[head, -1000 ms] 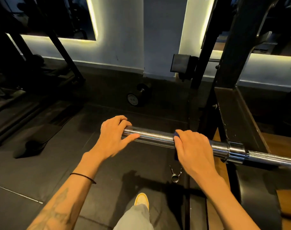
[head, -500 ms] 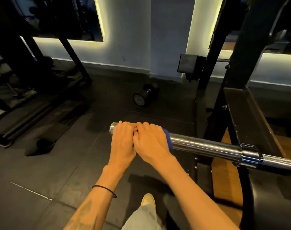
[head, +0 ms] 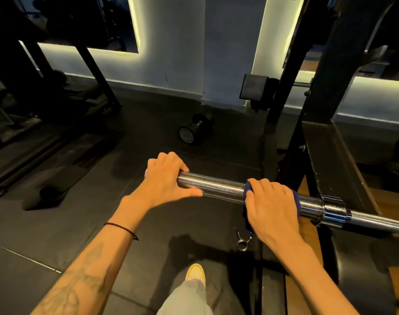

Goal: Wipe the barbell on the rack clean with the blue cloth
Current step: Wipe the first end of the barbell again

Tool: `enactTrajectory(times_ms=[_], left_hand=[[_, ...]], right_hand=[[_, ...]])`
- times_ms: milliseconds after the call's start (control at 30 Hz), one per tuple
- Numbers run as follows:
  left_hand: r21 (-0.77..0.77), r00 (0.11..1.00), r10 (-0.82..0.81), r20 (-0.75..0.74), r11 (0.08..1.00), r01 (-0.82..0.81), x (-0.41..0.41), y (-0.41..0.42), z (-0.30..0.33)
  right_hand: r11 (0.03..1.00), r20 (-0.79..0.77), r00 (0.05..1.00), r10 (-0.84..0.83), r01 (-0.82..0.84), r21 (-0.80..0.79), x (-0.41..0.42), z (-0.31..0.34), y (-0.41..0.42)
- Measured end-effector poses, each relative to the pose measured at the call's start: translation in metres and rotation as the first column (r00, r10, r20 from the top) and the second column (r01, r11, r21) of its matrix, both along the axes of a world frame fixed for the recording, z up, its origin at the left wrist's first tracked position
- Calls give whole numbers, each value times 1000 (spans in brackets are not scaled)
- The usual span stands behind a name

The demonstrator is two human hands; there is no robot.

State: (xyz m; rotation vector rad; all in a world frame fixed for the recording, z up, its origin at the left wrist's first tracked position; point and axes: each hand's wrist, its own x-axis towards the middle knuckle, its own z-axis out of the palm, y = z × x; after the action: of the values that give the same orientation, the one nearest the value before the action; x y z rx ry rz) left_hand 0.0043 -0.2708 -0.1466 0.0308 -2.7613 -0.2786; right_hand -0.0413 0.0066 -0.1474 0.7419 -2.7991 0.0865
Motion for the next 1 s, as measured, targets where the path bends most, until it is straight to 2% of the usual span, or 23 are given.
enactTrajectory(times_ms=[200,267,400,500,567,667,767,833,933,1000], left_hand=[[126,1000,6,11,992,-8,4,8,-13],[111,993,45,-108,993,-33,8,14,-23],[297,926,153,-344,954,-47,17,41,-45],[366,897,231,-377,927,-84,17,59,-54],[343,913,206,-353,936,-79,21,56,-55],[217,923,59,-380,976,27,32,38,-55],[124,928,-16,-372,990,67,34,22,-48],[82,958,-15,-286,996,40,27,11,-35],[-85,991,-74,-107,994,65,13,-4,-16],[-39,995,-95,-34,995,94,7,-10,-14]], right_hand=[[993,-43,995,89,-92,-69,7,1,-55],[987,-16,988,154,-155,-52,12,2,-83],[970,42,969,243,-242,-27,18,-2,-115],[973,3,973,230,-230,-7,14,3,-98],[989,14,989,145,-145,-2,6,8,-73],[998,-5,1000,21,-21,67,-1,9,-28],[1000,-54,998,-19,19,-14,2,5,-2],[1000,-84,996,-25,24,-10,5,0,-3],[1000,-58,998,-9,8,-10,5,-1,-21],[998,-28,998,52,-51,23,5,1,-41]])
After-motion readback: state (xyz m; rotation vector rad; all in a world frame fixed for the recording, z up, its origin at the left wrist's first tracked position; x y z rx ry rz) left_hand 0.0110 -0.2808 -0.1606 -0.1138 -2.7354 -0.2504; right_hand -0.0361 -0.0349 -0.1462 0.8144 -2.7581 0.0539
